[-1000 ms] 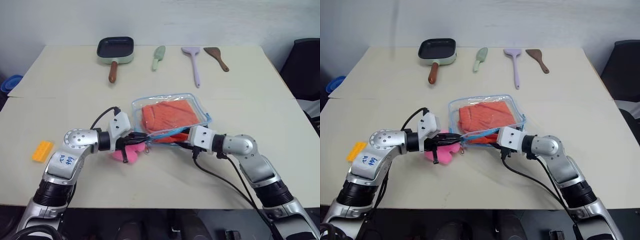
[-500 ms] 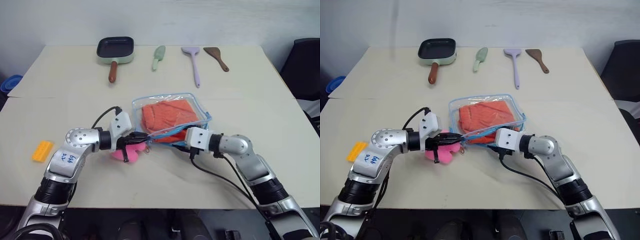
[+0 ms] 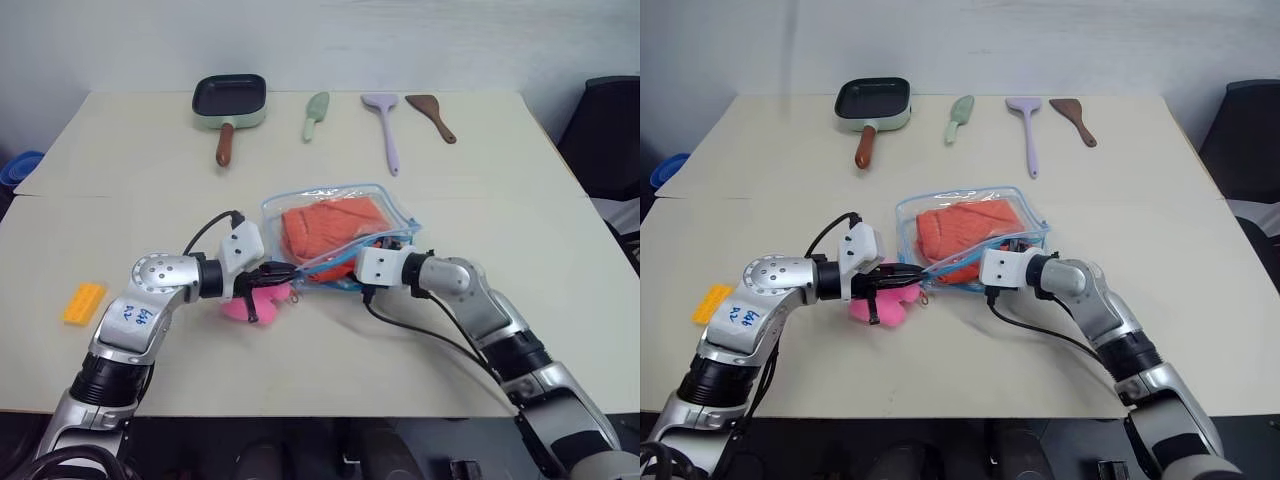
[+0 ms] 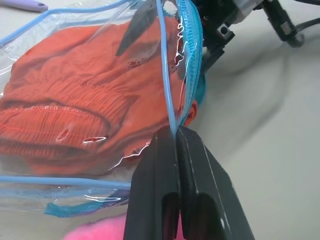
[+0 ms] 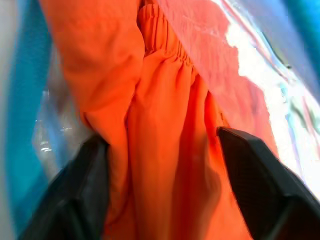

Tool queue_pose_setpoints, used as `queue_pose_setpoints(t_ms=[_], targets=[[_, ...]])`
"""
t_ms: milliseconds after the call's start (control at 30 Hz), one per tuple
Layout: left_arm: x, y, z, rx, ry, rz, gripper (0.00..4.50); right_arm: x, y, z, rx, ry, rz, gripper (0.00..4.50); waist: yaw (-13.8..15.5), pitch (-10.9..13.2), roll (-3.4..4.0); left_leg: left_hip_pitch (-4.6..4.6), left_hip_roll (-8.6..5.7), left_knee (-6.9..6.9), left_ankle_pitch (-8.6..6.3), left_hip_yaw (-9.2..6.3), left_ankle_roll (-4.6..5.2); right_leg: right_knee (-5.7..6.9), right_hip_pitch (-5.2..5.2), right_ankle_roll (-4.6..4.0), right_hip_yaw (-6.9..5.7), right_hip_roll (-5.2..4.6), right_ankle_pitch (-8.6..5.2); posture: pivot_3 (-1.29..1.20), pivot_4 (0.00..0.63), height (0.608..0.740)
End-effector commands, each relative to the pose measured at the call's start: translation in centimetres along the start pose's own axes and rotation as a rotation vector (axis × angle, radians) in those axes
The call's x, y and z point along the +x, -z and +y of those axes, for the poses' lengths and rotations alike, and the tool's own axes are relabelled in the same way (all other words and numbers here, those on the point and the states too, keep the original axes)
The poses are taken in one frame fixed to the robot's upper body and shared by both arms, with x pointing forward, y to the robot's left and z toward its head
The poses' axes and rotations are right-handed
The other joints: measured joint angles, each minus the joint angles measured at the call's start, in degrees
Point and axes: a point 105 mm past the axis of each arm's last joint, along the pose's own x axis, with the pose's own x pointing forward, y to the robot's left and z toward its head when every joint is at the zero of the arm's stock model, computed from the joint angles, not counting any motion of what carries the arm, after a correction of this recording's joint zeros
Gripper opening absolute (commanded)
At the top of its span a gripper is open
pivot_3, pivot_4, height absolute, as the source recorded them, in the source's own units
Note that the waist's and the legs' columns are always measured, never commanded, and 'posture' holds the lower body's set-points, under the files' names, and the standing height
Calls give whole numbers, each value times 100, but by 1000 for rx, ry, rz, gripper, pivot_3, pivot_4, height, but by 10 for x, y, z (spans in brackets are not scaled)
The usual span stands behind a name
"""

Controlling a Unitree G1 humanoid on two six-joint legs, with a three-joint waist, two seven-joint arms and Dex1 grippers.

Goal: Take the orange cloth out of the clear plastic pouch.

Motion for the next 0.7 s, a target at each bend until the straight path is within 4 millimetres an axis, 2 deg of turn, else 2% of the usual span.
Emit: queue_pose_setpoints(t_ms=[33,233,300,500,700], targets=[[-1,-7,1,32,-5,-23,0,3,20,14,6,-39,69,2047,-2,0,0,0,0,1,0,0,0,0,0,0,0,0,0,0,150,740],[-2,-6,3,29,-22,-25,0,1,23,22,5,-84,62,10,-2,0,0,0,0,3,0,0,0,2,1,0,0,-1,0,0,150,740],[-2,-6,4,26,-37,-27,0,-3,22,27,-32,-110,54,10,-2,0,0,-1,0,3,0,0,0,2,1,0,0,-2,0,0,150,740],[-4,-7,16,4,-118,-34,0,-25,0,48,-228,-239,-67,10,33,-1,-1,-2,0,2,0,-1,0,-2,1,0,0,-2,0,0,150,740],[6,-27,21,-40,-116,-112,0,-37,-3,55,-408,-330,-73,10,35,-1,-1,-1,0,2,0,-1,0,0,2,0,0,-1,0,0,150,740]])
